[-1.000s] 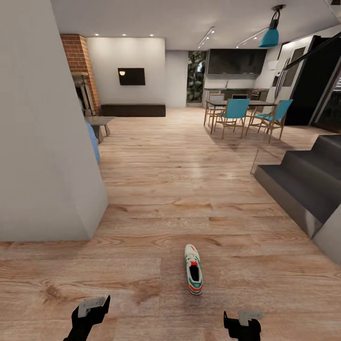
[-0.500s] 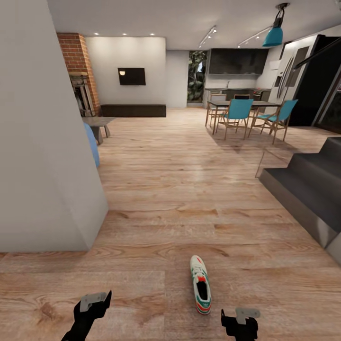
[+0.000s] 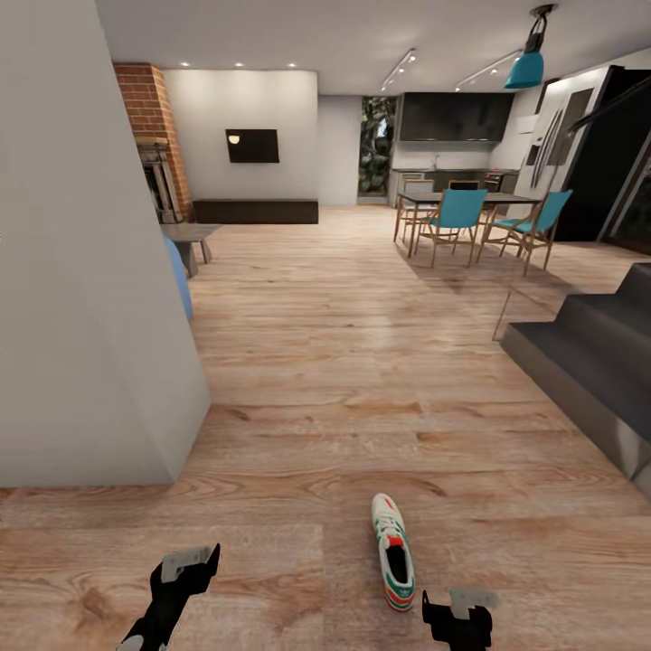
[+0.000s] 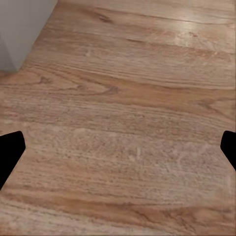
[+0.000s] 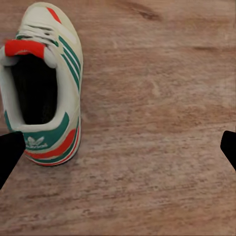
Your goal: Pick up the two gym shoes and the two sandals from the corridor floor and place them onto the hallstand (shoe rack) in the corridor, making sure they are on the rack and not on the floor. Arrange them so the two gym shoes are next to each other and the two sandals are next to each other.
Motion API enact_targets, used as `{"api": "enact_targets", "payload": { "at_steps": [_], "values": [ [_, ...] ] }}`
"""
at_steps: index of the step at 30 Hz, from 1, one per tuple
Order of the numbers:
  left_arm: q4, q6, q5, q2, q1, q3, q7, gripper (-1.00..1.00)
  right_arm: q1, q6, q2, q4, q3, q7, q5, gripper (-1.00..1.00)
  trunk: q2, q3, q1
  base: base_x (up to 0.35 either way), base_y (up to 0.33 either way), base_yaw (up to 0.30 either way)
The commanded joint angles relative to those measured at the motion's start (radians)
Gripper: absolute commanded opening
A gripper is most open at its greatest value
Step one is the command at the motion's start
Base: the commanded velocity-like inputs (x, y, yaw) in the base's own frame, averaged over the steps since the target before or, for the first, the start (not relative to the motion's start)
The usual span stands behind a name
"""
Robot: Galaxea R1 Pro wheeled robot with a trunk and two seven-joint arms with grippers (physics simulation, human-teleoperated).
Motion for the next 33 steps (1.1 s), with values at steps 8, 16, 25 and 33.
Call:
{"api": "enact_targets", "payload": {
  "at_steps": [8,16,25,33],
  "values": [
    [-0.002,-0.005,-0.007,-0.007,-0.019,0.007,-0.012,1.0,-0.001,-0.002,0.0,0.001,-0.008,-0.005,0.011,1.0,0.0,-0.001,0.0,0.146,0.209,0.0],
    [-0.002,-0.01,-0.008,-0.012,-0.034,0.006,-0.019,1.0,-0.001,-0.003,0.001,0.001,-0.007,-0.005,0.011,1.0,0.0,-0.001,0.0,0.037,0.047,0.0],
    [-0.003,-0.011,-0.007,-0.022,-0.071,-0.035,-0.021,1.0,-0.001,-0.003,0.002,0.001,-0.008,-0.007,0.011,1.0,0.0,-0.001,0.0,0.023,0.013,0.0],
    [0.0,-0.009,-0.008,-0.031,-0.079,-0.071,-0.014,1.0,-0.001,-0.003,0.002,0.001,-0.008,-0.007,0.011,1.0,0.0,-0.001,0.0,0.141,0.09,0.0]
  ]
}}
